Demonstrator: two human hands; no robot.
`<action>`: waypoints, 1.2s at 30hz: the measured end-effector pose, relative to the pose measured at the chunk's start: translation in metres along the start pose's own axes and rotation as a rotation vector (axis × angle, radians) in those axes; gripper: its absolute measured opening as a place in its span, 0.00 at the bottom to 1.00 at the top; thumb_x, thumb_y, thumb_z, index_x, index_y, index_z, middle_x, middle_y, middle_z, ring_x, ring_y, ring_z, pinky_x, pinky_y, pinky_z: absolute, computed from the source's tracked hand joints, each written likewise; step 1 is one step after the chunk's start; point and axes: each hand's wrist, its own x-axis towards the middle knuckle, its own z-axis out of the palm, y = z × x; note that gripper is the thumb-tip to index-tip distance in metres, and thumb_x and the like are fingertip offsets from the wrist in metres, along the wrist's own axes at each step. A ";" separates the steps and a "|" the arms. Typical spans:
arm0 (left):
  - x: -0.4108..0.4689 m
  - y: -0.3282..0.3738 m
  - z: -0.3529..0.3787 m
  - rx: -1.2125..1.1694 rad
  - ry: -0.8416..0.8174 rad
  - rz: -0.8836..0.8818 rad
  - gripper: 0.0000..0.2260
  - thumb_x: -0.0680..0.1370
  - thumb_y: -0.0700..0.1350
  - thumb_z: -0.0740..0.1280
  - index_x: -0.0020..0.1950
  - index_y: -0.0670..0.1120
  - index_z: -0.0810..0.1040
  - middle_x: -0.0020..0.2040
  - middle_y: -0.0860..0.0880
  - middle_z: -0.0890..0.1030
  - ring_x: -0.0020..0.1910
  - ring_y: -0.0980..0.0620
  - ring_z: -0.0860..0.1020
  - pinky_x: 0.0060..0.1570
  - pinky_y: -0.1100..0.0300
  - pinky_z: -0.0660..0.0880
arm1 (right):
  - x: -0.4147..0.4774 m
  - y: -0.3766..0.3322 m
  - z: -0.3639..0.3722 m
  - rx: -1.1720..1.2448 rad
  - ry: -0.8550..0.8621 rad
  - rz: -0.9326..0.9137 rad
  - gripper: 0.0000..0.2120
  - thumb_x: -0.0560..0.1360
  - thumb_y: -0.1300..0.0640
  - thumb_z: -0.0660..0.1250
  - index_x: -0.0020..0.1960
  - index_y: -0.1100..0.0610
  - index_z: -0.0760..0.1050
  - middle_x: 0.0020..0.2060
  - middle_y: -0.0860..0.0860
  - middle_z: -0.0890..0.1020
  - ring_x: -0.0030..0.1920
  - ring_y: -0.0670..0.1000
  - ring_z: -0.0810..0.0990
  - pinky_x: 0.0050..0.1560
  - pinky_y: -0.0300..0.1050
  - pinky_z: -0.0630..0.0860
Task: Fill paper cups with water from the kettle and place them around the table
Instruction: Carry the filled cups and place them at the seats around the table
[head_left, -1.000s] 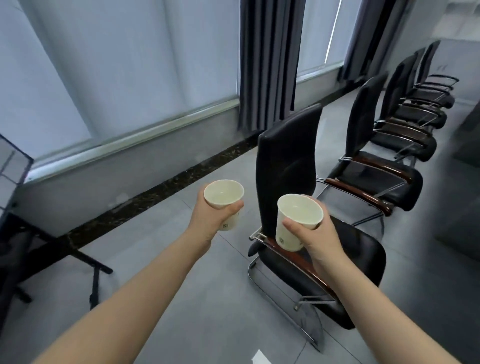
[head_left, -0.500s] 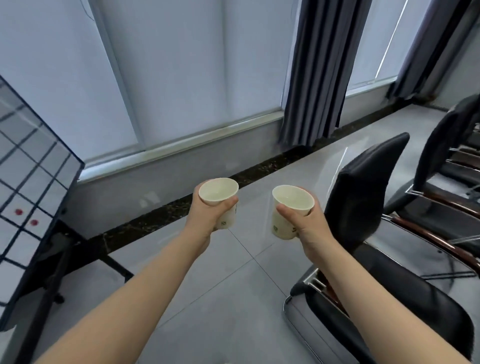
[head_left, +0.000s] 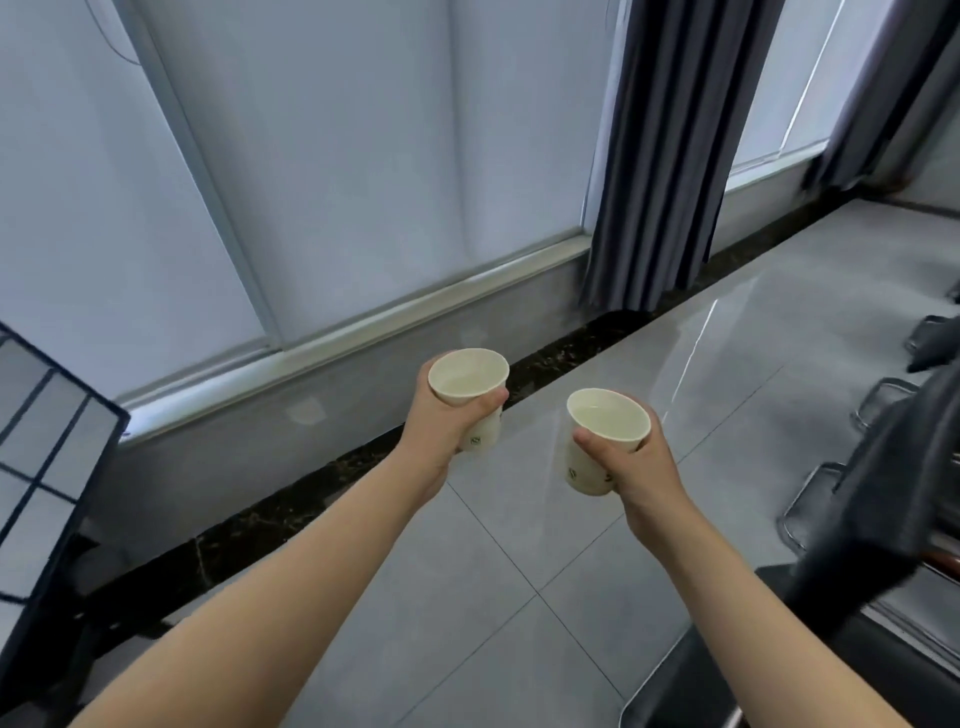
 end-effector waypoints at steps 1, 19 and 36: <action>0.015 0.000 0.003 -0.002 -0.012 0.001 0.41 0.56 0.55 0.79 0.66 0.52 0.68 0.59 0.46 0.77 0.58 0.47 0.77 0.55 0.43 0.77 | 0.013 0.000 0.001 -0.001 0.009 -0.001 0.28 0.57 0.50 0.76 0.54 0.42 0.70 0.54 0.48 0.77 0.55 0.49 0.76 0.48 0.44 0.74; 0.339 -0.016 0.106 0.015 -0.443 0.027 0.34 0.60 0.48 0.78 0.63 0.48 0.69 0.55 0.48 0.79 0.50 0.55 0.79 0.45 0.61 0.77 | 0.281 -0.003 -0.024 -0.036 0.317 0.006 0.44 0.50 0.44 0.78 0.64 0.51 0.70 0.56 0.52 0.78 0.56 0.52 0.77 0.47 0.45 0.75; 0.567 -0.041 0.360 0.041 -0.621 -0.013 0.35 0.57 0.55 0.79 0.61 0.54 0.71 0.57 0.47 0.78 0.57 0.47 0.78 0.53 0.45 0.78 | 0.529 -0.037 -0.206 0.018 0.561 -0.046 0.30 0.64 0.63 0.78 0.60 0.49 0.69 0.51 0.46 0.79 0.48 0.43 0.78 0.40 0.34 0.74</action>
